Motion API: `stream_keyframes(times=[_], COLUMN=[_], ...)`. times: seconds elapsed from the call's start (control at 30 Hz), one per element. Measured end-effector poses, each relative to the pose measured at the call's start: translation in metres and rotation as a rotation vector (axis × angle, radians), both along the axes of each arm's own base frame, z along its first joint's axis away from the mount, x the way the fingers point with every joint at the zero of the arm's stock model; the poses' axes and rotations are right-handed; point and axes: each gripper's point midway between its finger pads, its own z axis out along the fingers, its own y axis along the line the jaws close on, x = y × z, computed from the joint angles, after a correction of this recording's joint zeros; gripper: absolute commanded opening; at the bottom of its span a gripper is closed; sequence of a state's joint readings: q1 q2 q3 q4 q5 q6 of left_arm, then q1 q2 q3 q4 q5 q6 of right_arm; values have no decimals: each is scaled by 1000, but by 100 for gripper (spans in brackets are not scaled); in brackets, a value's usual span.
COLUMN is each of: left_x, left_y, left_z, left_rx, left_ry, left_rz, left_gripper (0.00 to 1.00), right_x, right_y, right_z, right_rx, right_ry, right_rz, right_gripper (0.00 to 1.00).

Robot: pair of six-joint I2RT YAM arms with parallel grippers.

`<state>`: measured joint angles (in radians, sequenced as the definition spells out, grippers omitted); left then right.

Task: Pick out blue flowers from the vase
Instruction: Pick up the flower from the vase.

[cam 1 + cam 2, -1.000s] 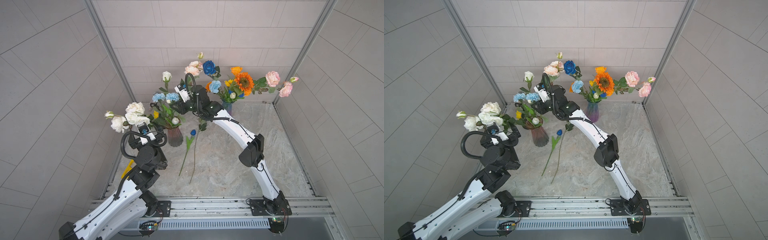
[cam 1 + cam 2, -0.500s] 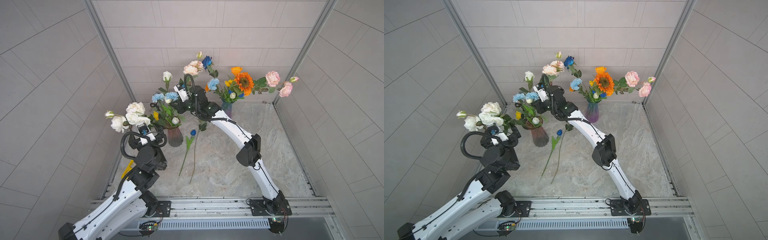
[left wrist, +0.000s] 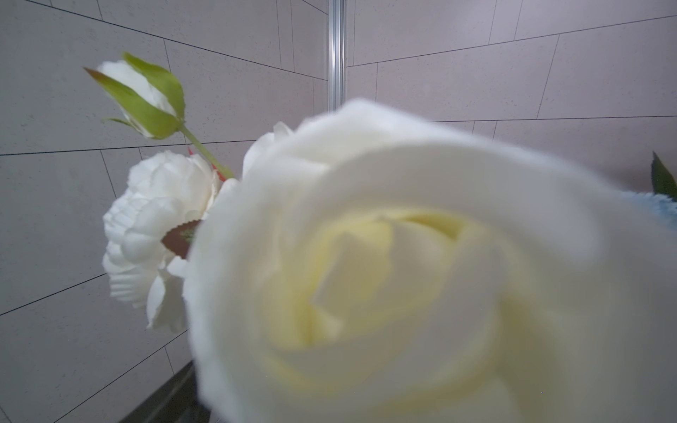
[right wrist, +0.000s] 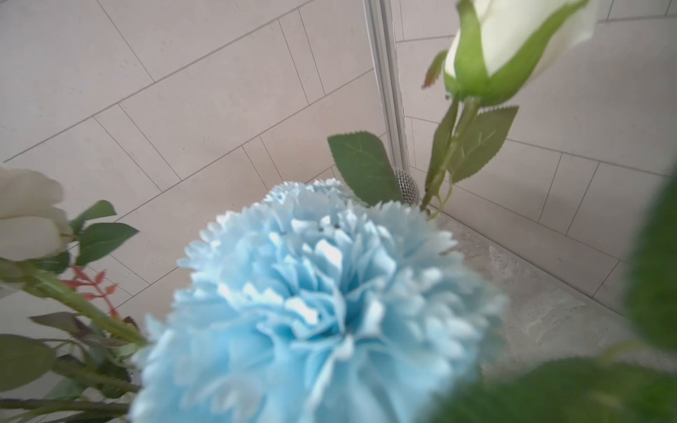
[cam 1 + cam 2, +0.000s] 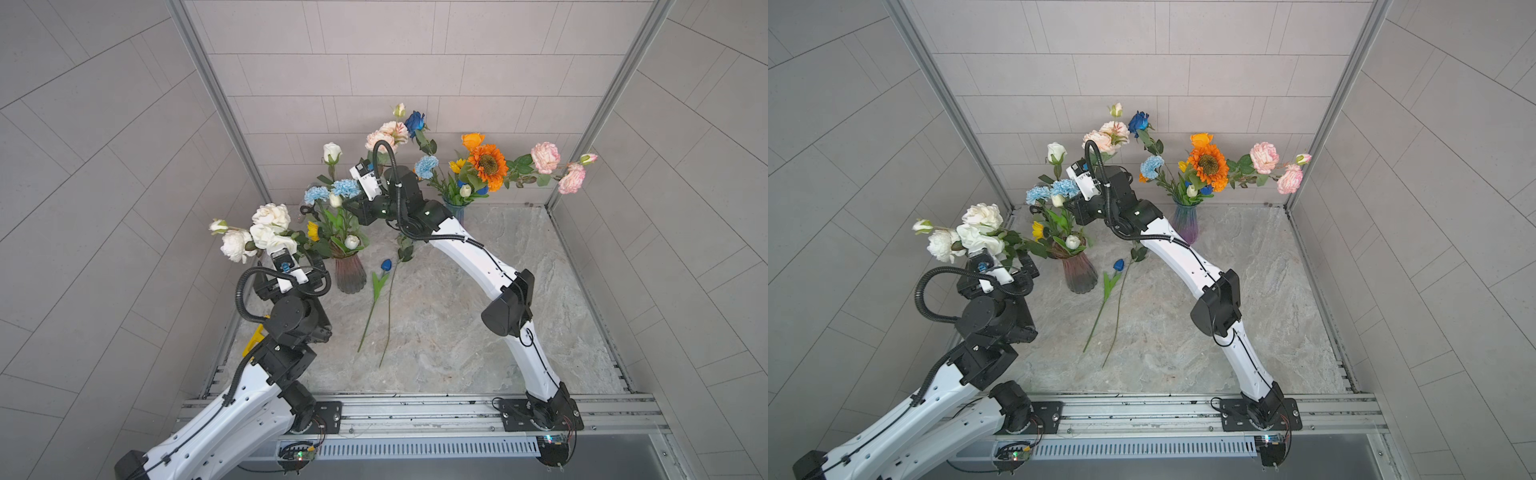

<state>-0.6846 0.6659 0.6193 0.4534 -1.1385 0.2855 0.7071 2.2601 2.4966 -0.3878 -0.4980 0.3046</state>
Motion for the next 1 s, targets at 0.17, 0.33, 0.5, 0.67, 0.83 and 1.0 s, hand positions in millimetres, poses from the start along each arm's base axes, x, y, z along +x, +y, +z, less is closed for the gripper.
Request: stream_keyframes(times=[0.17, 0.33, 0.5, 0.67, 0.83, 1.0], left_x=[-1, 0, 0, 0, 1, 3], left_y=[1, 0, 0, 0, -1, -2], left_z=[0, -1, -1, -2, -3, -4], left_rx=[-1, 3, 4, 5, 9, 18], left_ry=[-1, 4, 6, 8, 13, 22], left_rz=[0, 0, -1, -1, -1, -1], left_gripper=[96, 96, 96, 96, 96, 96], right_x=[-22, -37, -48, -58, -86, -138], right_y=[-6, -12, -18, -26, -49, -96], right_z=[41, 69, 90, 111, 151, 225], right_rx=[30, 53, 77, 97, 121, 199], right_ry=[-74, -127, -164, -199, -270, -414], right_rz=[13, 23, 31, 34, 37, 27], right_gripper=[10, 10, 10, 10, 10, 10])
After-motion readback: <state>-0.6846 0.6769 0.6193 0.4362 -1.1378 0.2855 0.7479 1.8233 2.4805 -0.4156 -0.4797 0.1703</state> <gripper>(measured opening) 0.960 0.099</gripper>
